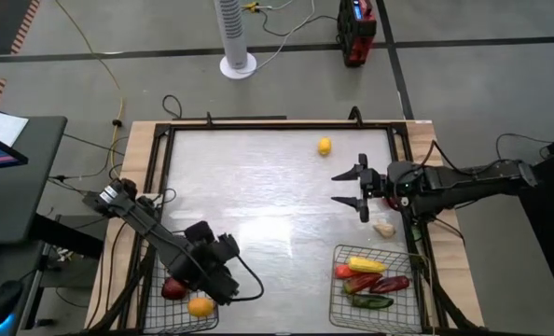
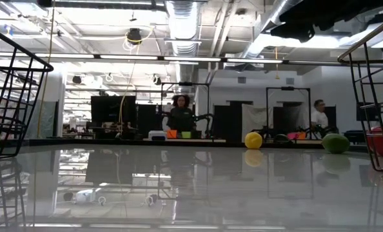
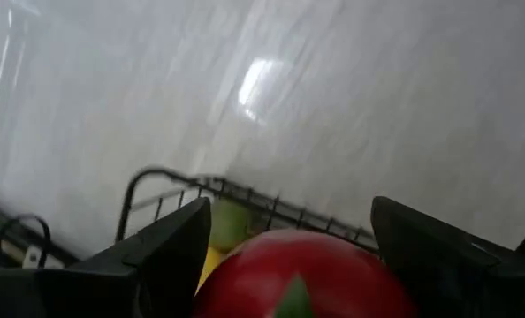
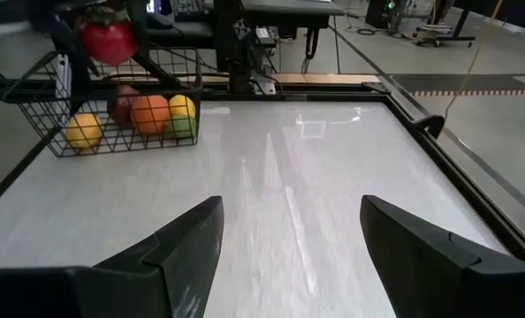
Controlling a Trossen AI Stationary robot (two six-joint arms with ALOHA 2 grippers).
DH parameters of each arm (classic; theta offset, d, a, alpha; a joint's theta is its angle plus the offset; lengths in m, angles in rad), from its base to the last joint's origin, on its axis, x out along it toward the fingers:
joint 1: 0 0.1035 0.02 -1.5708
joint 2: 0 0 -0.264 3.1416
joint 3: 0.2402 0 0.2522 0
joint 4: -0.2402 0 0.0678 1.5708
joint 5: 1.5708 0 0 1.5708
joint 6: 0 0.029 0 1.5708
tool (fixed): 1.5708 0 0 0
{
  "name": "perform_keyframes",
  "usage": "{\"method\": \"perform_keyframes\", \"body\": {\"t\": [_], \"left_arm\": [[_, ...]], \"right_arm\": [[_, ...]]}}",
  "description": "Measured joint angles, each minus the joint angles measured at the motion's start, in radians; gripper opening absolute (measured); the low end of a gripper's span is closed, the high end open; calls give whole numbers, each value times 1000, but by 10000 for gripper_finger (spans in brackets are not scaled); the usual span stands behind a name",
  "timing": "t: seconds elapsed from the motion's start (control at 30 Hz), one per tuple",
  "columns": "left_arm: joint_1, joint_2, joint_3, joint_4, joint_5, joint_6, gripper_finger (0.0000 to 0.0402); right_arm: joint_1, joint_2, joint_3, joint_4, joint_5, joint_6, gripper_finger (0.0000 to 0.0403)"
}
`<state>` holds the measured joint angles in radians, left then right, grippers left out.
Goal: Sort produce into baskets
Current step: Put the top tomato into the black wire basket, then put the lime into the black wire basket
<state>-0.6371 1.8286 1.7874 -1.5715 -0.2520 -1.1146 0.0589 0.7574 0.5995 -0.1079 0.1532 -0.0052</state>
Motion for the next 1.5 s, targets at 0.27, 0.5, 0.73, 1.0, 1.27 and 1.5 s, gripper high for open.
{"method": "perform_keyframes", "body": {"t": [0.27, 0.5, 0.73, 1.0, 1.27, 1.5], "left_arm": [[-17, 0, -116, 0, 65, -49, 331], [4, 0, -101, 34, -26, 17, 333], [138, 1, -157, 310, -275, 251, 333], [356, 2, -374, 896, -513, 667, 333], [581, 2, -601, 1587, -358, 1003, 333], [687, 2, -702, 1822, -134, 1033, 333]], "right_arm": [[0, 0, 0, 2, -28, 5, 294], [0, 0, 0, 17, -29, -3, 294], [-37, 0, 0, -1, -91, 4, 294], [-73, 1, 0, -41, -90, 33, 294], [-147, 87, 0, -95, 73, 131, 294], [-241, 187, 1, -201, 108, 175, 294]]}}
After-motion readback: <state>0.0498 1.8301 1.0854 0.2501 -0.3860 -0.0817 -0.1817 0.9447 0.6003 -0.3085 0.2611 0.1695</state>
